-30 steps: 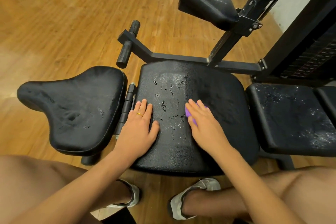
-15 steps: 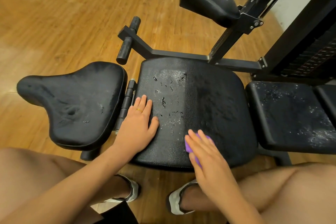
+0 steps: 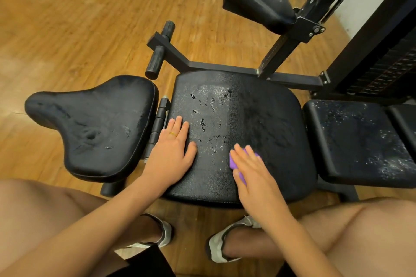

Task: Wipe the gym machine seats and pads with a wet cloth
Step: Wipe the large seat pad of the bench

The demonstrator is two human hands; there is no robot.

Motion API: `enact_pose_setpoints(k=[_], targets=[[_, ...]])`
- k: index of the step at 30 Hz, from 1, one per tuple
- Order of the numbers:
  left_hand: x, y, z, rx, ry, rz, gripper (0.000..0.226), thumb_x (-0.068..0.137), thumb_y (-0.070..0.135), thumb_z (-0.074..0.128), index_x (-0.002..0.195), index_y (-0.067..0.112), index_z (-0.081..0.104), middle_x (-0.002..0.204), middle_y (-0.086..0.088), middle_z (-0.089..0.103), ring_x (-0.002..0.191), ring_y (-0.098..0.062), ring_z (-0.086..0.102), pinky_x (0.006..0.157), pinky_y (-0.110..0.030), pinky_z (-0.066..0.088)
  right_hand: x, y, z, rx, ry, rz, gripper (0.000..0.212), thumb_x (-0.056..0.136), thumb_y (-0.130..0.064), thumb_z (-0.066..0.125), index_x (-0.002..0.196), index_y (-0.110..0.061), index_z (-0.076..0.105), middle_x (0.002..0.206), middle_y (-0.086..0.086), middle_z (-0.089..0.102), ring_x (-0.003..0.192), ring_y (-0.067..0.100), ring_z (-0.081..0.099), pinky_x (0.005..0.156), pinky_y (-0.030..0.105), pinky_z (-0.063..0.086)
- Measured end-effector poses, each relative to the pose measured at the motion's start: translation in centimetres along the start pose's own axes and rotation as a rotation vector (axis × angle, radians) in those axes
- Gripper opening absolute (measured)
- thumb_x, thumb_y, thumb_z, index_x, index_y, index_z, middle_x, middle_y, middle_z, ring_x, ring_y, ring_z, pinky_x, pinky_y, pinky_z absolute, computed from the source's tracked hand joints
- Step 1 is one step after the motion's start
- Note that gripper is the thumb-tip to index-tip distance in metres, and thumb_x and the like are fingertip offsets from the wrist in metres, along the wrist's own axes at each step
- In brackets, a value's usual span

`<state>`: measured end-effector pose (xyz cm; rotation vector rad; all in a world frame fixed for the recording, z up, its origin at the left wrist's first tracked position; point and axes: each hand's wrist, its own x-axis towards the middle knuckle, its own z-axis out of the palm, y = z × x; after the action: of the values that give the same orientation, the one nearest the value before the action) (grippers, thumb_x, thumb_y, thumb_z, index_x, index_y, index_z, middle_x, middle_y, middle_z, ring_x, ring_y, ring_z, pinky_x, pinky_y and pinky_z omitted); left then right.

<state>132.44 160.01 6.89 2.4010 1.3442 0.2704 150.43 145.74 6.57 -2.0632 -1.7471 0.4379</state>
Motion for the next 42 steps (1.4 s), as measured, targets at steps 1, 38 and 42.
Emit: enact_pose_setpoints(k=[1, 38, 42], targets=[[0.1, 0.0, 0.0, 0.001, 0.000, 0.001, 0.076, 0.092, 0.050, 0.022, 0.154, 0.006, 0.030, 0.164, -0.013, 0.017, 0.153, -0.026, 0.011, 0.121, -0.036, 0.009, -1.4, -0.2, 0.0, 0.011, -0.007, -0.017, 0.049, 0.097, -0.021, 0.039, 0.146, -0.018, 0.045, 0.157, -0.006, 0.034, 0.149, 0.015, 0.022, 0.121, 0.031, 0.014], [0.4, -0.2, 0.4, 0.012, 0.006, 0.026, 0.079, 0.090, 0.053, 0.015, 0.154, 0.009, 0.029, 0.165, -0.011, 0.015, 0.153, -0.025, 0.008, 0.121, -0.034, 0.004, 18.4, 3.3, -2.8, -0.065, 0.054, 0.060, 0.046, 0.101, -0.006, 0.037, 0.147, -0.007, 0.040, 0.160, 0.006, 0.028, 0.149, 0.028, 0.016, 0.117, 0.032, 0.011], [0.3, -0.5, 0.4, 0.012, 0.014, 0.016, 0.076, 0.092, 0.052, 0.018, 0.155, 0.011, 0.028, 0.165, -0.008, 0.013, 0.153, -0.022, 0.005, 0.122, -0.034, 0.005, 10.1, 2.2, -1.6, -0.027, 0.003, -0.025, 0.047, 0.101, -0.011, 0.042, 0.148, -0.012, 0.042, 0.159, -0.004, 0.028, 0.150, 0.018, 0.014, 0.120, 0.026, 0.007]])
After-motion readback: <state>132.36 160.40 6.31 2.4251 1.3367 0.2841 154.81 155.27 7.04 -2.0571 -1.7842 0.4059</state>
